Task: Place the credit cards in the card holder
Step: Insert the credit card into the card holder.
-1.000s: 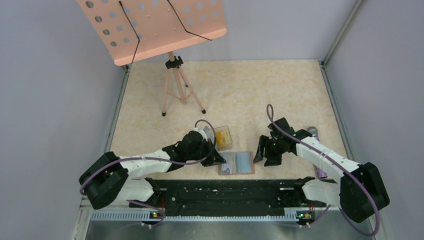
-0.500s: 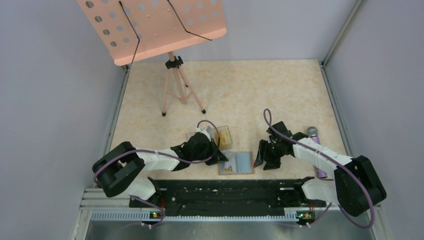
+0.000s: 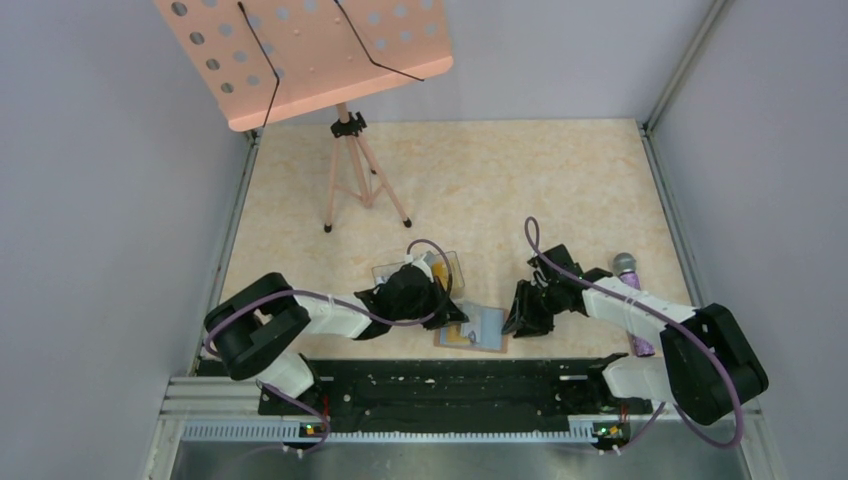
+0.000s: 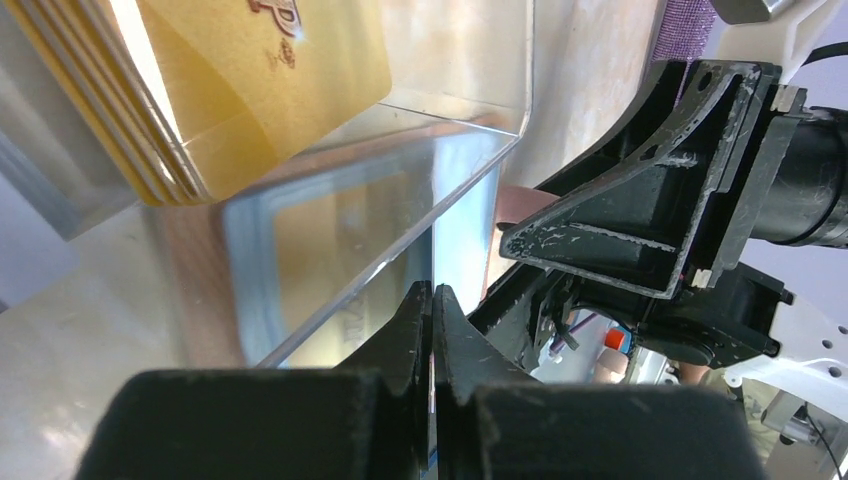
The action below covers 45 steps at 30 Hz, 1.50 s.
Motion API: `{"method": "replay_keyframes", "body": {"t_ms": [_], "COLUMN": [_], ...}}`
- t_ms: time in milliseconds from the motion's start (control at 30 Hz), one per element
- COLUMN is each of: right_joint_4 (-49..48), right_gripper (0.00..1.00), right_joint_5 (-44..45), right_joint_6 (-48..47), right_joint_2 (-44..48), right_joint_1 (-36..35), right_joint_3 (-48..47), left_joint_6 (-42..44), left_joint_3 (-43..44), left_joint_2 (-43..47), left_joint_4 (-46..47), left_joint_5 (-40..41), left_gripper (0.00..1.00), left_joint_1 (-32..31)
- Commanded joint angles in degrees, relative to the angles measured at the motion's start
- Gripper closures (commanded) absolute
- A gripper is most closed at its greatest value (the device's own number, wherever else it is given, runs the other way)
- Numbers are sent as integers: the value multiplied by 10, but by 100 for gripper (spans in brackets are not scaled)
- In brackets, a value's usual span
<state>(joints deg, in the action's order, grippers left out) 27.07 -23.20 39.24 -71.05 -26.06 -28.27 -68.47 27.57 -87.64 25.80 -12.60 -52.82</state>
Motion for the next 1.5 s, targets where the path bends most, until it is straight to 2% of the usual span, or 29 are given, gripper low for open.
{"method": "replay_keyframes", "body": {"t_ms": [0, 400, 567, 733, 1167, 1467], "right_joint_4": [-38, -49, -48, -49, -51, -58], "right_gripper": [65, 66, 66, 66, 67, 67], "right_joint_5": [-9, -11, -8, -6, -9, -15], "right_joint_6": [10, 18, 17, 15, 14, 17], "right_joint_2": [-12, -9, -10, -14, -15, -15], "right_joint_1": [5, 4, 5, 4, 5, 5], "right_joint_3": [25, 39, 41, 42, 47, 50], "left_joint_6": [-3, 11, 36, 34, 49, 37], "left_joint_3": [19, 10, 9, -4, 6, -1], "left_joint_2": [-10, -2, 58, 117, 63, 30], "left_joint_4": [34, 4, -73, -109, -114, -45], "left_joint_5": [-8, 2, 37, 76, 54, 20], "left_gripper": [100, 100, 100, 100, 100, 100], "left_joint_1": [-7, -13, -14, -12, -12, -14]}}
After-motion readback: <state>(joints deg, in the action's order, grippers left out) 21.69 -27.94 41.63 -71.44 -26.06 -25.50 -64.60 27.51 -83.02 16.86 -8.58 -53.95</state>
